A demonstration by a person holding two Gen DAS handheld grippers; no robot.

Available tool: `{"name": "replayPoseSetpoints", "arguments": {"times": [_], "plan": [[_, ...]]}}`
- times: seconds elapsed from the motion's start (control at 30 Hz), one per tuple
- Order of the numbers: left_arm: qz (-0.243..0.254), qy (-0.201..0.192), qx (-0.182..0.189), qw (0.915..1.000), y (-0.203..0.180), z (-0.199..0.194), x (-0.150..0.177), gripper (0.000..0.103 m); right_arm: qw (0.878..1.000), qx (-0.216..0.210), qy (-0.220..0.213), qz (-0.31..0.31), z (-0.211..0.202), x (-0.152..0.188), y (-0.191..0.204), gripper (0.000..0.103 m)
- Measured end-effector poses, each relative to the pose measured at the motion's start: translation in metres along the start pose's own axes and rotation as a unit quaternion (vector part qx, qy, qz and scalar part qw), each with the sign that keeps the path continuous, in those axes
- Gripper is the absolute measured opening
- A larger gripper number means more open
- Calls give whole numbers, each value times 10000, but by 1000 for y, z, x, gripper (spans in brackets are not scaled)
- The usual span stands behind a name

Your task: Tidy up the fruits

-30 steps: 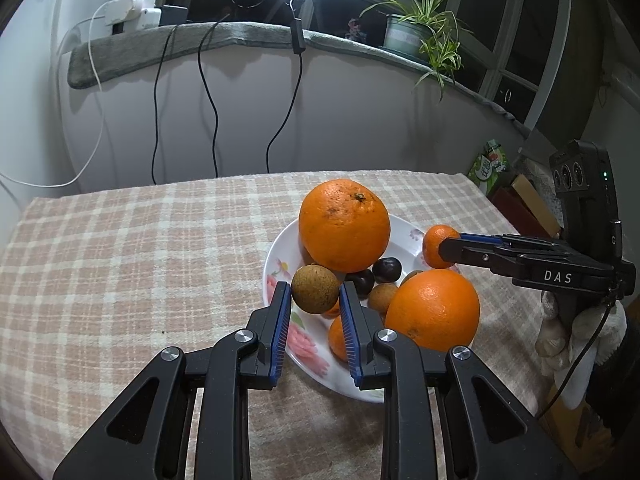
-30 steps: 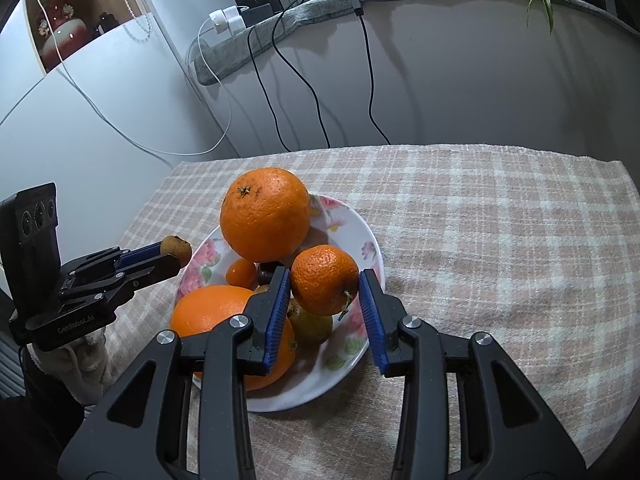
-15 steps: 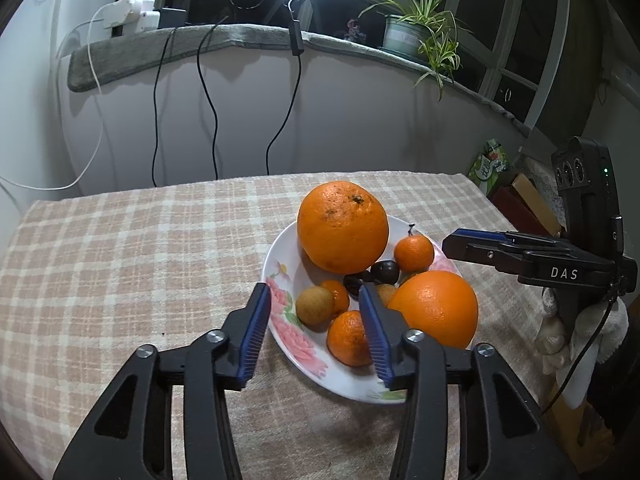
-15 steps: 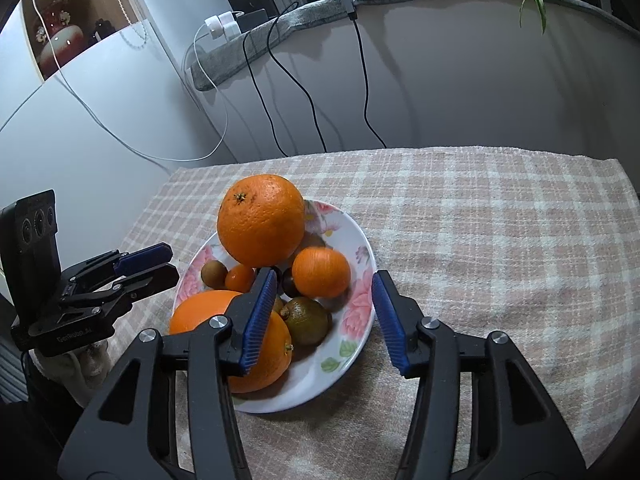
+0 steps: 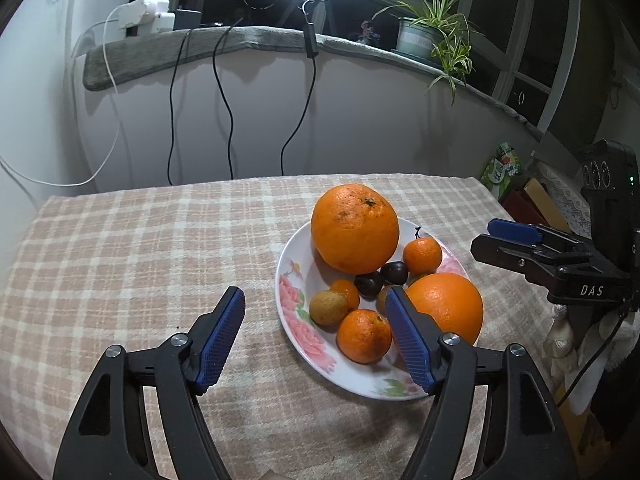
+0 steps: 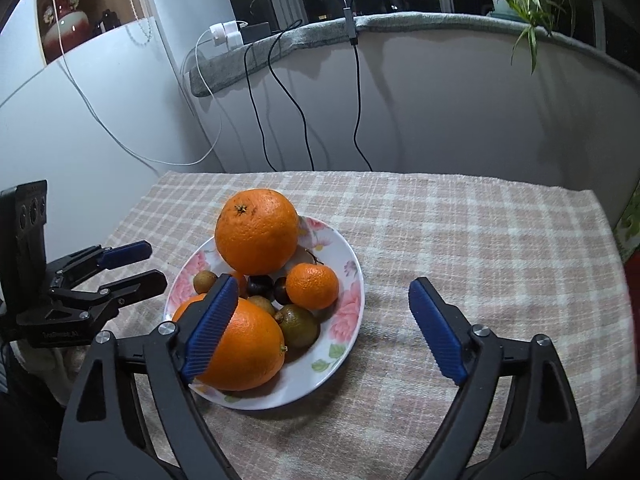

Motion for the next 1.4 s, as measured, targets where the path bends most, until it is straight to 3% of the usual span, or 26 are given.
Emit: {"name": "replayPoseSetpoints", "arguments": {"times": [0.43, 0.57, 0.63, 1.03, 1.1, 1.17, 1.4], "plan": [[72, -180, -395, 9990, -4, -14, 0, 73, 9994, 315, -125, 15, -11, 3, -5, 92], [37, -242, -446, 9987, -6, -21, 0, 73, 9987, 449, -251, 44, -20, 4, -6, 92], [-2, -317, -469, 9984, -8, -26, 1, 80, 9982, 498, -314, 80, -25, 5, -6, 92], [-41, -622, -530, 9966, -19, -52, 2, 82, 9947, 766, -625, 295, -53, 14, -10, 92], [14, -669, -575, 9961, -22, -55, 1, 82, 9943, 754, -654, 362, -56, 15, -11, 94], [56, -720, -596, 9956, -24, -58, 0, 82, 9940, 758, -677, 414, -57, 17, -13, 103], [47, -758, -566, 9955, -27, -61, 0, 82, 9933, 782, -730, 439, -61, 22, -14, 103]]}}
Point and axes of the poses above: each gripper's, at about its wrist camera, not at the fingertips, and z roughly the way its jaws point, y to its left, x to its underside, the point moved 6 cm from there along z, roughly the way its jaws point, and after that the axes turned 5 degrees about x, right-handed, at the moved point
